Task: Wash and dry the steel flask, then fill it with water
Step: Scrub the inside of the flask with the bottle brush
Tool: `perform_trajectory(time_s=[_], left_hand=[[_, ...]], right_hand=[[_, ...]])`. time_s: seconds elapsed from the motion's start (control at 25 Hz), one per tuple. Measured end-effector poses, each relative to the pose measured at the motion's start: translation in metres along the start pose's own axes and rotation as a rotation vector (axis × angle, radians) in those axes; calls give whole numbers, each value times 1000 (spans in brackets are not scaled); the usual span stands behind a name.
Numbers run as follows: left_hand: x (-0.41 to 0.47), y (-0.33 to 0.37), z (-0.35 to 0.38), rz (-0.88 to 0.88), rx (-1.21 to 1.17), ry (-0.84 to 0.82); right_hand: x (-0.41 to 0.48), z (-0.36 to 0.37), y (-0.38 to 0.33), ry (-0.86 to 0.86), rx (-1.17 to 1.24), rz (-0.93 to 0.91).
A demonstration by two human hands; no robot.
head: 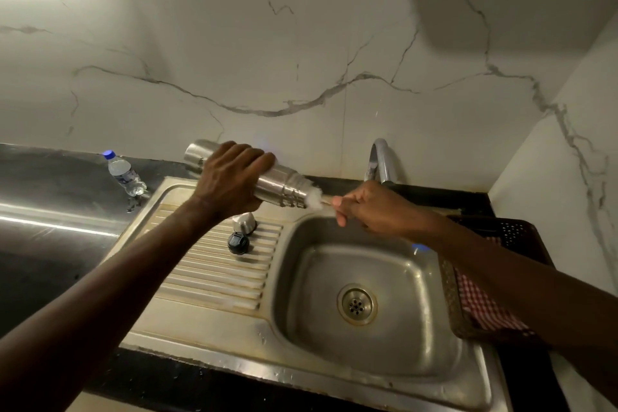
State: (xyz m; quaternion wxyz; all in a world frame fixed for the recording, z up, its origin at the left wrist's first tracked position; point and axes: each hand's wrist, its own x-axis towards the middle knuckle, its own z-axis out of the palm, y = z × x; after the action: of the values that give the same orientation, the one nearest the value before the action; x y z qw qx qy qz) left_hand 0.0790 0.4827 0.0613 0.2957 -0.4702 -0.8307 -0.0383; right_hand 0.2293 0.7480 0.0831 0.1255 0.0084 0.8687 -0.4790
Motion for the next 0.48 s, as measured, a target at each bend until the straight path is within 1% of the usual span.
perform_trajectory(time_s=[0.04, 0.08, 0.12, 0.16, 0.2, 0.24, 0.28, 0.32, 0.36, 0.4, 0.44, 0.48], left_hand=[[-3, -8, -7, -94, -58, -120], [-2, -11, -13, -199, -129, -292], [5, -5, -19, -262, -185, -500], [15, 8, -22, -269, -259, -740], [25, 19, -21, -270, -386, -981], [32, 24, -18, -298, -537, -1207], [35, 22, -17, -336, -682, -1383], [35, 14, -20, -388, -812, -1492], [31, 5, -23, -446, -926, -1554], [28, -3, -23, -485, -971, -1585], [25, -6, -23, -497, -971, -1563], [26, 0, -25, -477, -894, -1468]], right_hand=[[-3, -7, 5, 69, -106, -44], [-5, -12, 10, 140, -220, -99], [-6, -15, 14, 171, -371, -169], [-7, -12, 12, 157, -551, -243], [-8, -3, 6, 131, -716, -353], [-10, 12, 1, 101, -804, -471], [-11, 19, -1, 87, -851, -532], [-10, 16, 4, 100, -868, -564], [-12, 8, 8, 134, -852, -552], [-11, -3, 15, 162, -867, -519], [-11, -9, 19, 179, -889, -500], [-10, -11, 25, 191, -897, -483]])
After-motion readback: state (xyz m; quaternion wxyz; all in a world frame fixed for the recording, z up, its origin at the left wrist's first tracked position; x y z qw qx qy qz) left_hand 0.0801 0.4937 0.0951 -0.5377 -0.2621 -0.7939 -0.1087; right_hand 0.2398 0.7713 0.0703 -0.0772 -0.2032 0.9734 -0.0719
